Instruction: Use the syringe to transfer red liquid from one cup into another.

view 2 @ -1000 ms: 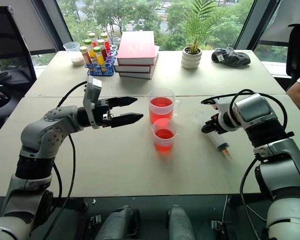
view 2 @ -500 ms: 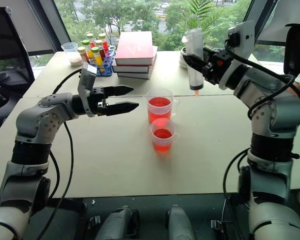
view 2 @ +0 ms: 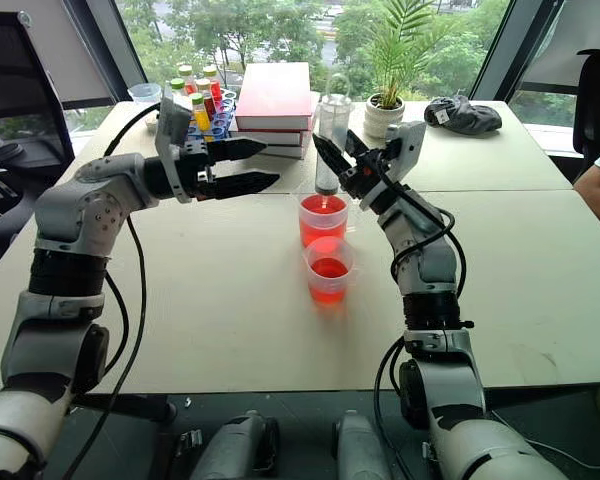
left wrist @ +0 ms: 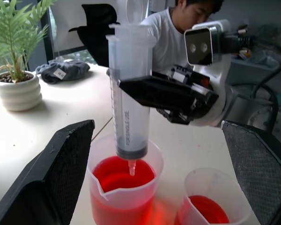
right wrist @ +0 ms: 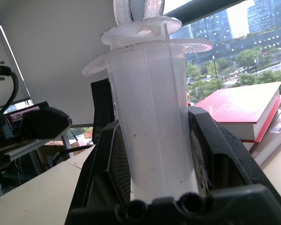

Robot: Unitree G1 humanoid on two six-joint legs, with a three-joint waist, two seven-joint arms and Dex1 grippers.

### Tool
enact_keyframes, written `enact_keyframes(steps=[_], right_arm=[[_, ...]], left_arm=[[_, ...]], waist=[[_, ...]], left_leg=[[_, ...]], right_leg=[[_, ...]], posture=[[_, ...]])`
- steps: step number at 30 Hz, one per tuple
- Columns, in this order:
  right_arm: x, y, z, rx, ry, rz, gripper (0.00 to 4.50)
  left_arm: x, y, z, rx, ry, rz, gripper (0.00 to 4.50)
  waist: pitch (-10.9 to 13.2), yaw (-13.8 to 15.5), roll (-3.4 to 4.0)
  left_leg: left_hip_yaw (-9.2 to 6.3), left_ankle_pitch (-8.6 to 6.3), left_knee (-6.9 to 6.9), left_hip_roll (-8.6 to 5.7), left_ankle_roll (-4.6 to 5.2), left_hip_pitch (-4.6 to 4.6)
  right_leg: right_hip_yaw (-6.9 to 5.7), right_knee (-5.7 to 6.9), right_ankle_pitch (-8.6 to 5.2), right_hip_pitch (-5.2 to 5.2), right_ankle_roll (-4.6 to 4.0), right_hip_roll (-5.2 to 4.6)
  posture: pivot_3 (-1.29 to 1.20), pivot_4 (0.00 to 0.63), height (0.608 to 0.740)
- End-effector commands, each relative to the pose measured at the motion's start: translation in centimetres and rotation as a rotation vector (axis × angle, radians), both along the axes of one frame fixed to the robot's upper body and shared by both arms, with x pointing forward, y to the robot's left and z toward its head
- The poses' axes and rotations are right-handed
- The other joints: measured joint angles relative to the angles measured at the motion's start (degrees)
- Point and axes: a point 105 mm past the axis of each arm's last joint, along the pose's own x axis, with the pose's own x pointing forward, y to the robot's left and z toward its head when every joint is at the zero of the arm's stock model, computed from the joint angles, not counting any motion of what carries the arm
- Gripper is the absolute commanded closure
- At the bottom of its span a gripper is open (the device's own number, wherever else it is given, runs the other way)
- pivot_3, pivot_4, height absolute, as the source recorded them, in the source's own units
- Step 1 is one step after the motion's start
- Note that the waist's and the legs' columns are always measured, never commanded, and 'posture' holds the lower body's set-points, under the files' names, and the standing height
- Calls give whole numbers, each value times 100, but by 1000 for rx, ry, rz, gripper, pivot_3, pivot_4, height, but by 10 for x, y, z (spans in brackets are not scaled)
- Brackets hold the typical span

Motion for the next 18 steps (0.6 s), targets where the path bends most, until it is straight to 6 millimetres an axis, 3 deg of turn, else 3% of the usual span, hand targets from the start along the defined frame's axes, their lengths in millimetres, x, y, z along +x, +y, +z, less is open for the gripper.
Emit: enact_keyframes(steps=[1,9,17,18], right_arm=[[-4,4,4,-4,-56,-2,3111],[-5,10,-13,-29,-27,-2,3111],[-7,13,-24,-74,-15,7,3111],[-7,13,-24,-76,-14,7,3111]], left_arm=[[9,-11,13,3,-59,4,0],[31,-39,20,-18,-79,0,0],[35,-55,24,-56,-73,-42,0],[36,-55,24,-58,-72,-41,262]], waist=[[0,-4,0],[0,-23,0],[0,-23,0],[0,-26,0]], left_leg=[[0,0,0,0,0,0],[-1,0,-1,6,0,1],[0,0,-1,5,0,0],[0,0,-1,5,0,0]], right_leg=[[0,0,0,0,0,1],[0,2,0,-2,0,10],[1,1,0,-2,1,10],[1,1,0,-2,1,10]], posture=[[0,150,740],[0,150,740],[0,150,740],[0,150,740]])
